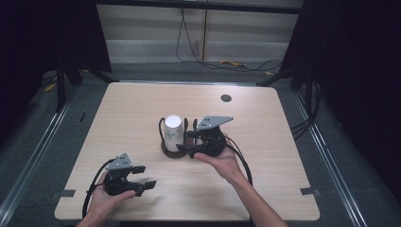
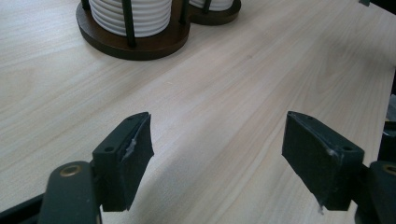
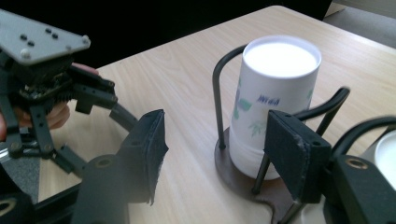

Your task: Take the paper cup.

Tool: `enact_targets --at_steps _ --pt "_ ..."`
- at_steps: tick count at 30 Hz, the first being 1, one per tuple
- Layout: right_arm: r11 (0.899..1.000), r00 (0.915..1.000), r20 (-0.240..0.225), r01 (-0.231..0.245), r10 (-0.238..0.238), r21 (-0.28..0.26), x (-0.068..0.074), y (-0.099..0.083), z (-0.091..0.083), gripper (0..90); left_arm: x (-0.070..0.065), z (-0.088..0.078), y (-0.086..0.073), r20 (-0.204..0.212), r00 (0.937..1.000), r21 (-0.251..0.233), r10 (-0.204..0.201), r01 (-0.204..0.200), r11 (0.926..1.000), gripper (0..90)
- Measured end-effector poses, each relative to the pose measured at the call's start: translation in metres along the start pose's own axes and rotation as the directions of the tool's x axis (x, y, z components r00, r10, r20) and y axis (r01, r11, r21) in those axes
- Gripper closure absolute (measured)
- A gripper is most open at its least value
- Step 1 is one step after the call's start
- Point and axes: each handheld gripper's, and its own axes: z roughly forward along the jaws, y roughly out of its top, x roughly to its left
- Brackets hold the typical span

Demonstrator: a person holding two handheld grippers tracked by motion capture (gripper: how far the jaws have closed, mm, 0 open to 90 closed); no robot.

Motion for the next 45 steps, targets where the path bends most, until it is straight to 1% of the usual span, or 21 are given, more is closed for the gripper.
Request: enact_targets --at_steps 3,4,8,14,16,17,18,20,22,23,25,28,30,31,33,36,39,41,42,44,45 --pt "1.0 1.0 0.002 0.008 -0.008 0.006 -0.003 0.008 0.003 37.6 0.0 0.001 0.0 0.002 1.0 0.011 0.005 -0.005 0.9999 24.2" --pt "1.0 0.9999 -0.01 0.011 -0.011 0.003 -0.004 0.01 0.004 37.6 0.0 0.001 0.0 0.003 1.0 0.01 0.005 -0.005 0.9999 24.2" --pt "1.0 0.9999 0.003 0.012 -0.012 0.011 -0.007 0.021 0.008 37.3 0.0 0.001 0.0 0.003 1.0 0.009 0.005 -0.005 0.9999 24.0" --pt "0.998 0.9984 0.044 0.033 -0.035 0.055 -0.015 0.042 0.015 36.9 0.0 0.0 0.0 0.004 0.9999 0.007 0.013 -0.013 0.9999 22.8" --pt "0.997 0.9988 0.044 0.019 -0.022 0.08 -0.019 0.047 0.018 36.1 0.0 0.0 0.0 0.0 0.9999 0.005 0.012 -0.012 0.9999 22.8" --pt "0.997 0.9989 0.044 0.012 -0.016 0.082 -0.021 0.049 0.019 36.1 0.0 0.0 0.0 0.002 0.9999 0.006 0.014 -0.014 0.9999 22.8" --pt "0.996 0.9991 0.041 0.0 -0.004 0.089 -0.023 0.051 0.02 36.2 0.0 0.0 0.0 0.002 0.9999 0.005 0.014 -0.014 0.9999 22.8" --pt "0.993 0.9978 0.062 0.014 -0.021 0.115 -0.023 0.054 0.025 35.6 0.0 0.0 0.0 0.001 0.9999 0.007 0.013 -0.013 0.9999 22.8" --pt "0.992 0.9978 0.064 0.009 -0.018 0.128 -0.025 0.056 0.029 35.7 0.0 0.0 0.0 0.002 0.9999 0.009 0.014 -0.014 0.9999 22.8" --pt "0.99 0.9969 0.076 0.01 -0.021 0.141 -0.026 0.057 0.031 35.4 0.0 0.0 0.0 0.002 0.9999 0.008 0.013 -0.013 0.9999 22.8" --pt "0.989 0.9978 0.066 -0.003 -0.007 0.151 -0.029 0.059 0.035 34.9 0.0 0.0 0.0 0.001 0.9999 0.008 0.013 -0.013 0.9999 22.8" --pt "0.984 0.9967 0.08 0.001 -0.016 0.177 -0.029 0.062 0.041 33.4 0.001 0.0 0.0 -0.001 0.9999 0.006 0.013 -0.013 0.9999 22.8" --pt "0.984 0.9965 0.083 0.0 -0.015 0.176 -0.03 0.064 0.044 33.3 0.001 0.0 0.0 0.001 0.9999 0.007 0.01 -0.01 0.9999 22.8" --pt "0.983 0.9959 0.089 0.001 -0.018 0.186 -0.031 0.065 0.046 32.3 0.001 0.0 0.0 0.001 1.0 0.006 0.01 -0.01 0.9999 22.8" --pt "0.978 0.9964 0.084 -0.007 -0.012 0.21 -0.033 0.066 0.05 31.1 0.001 0.0 0.0 0.001 0.9999 0.007 0.013 -0.013 0.9999 22.8" --pt "0.975 0.9959 0.09 -0.011 -0.01 0.222 -0.035 0.068 0.054 29.6 0.001 0.0 0.0 0.002 0.9999 0.006 0.014 -0.014 0.9999 22.8" --pt "0.967 0.9953 0.093 0.003 -0.027 0.253 -0.035 0.071 0.059 28.7 0.001 0.0 0.0 0.001 0.9999 0.005 0.012 -0.012 0.9999 22.8" --pt "0.965 0.9937 0.108 -0.001 -0.029 0.264 -0.036 0.071 0.062 28.7 0.001 0.0 0.0 0.003 0.9999 0.008 0.015 -0.015 0.9999 22.8" --pt "0.965 0.9937 0.108 -0.001 -0.029 0.264 -0.036 0.071 0.062 28.7 0.001 0.0 0.0 0.003 0.9999 0.008 0.015 -0.015 0.9999 22.8" --pt "0.957 0.9949 0.097 -0.003 -0.026 0.291 -0.039 0.07 0.067 28.7 0.001 0.0 0.0 0.005 0.9999 0.01 0.015 -0.015 0.9998 22.8" --pt "0.956 0.9952 0.094 -0.002 -0.027 0.294 -0.04 0.07 0.068 28.7 0.001 0.0 0.0 0.007 0.9999 0.01 0.014 -0.014 0.9999 22.8"
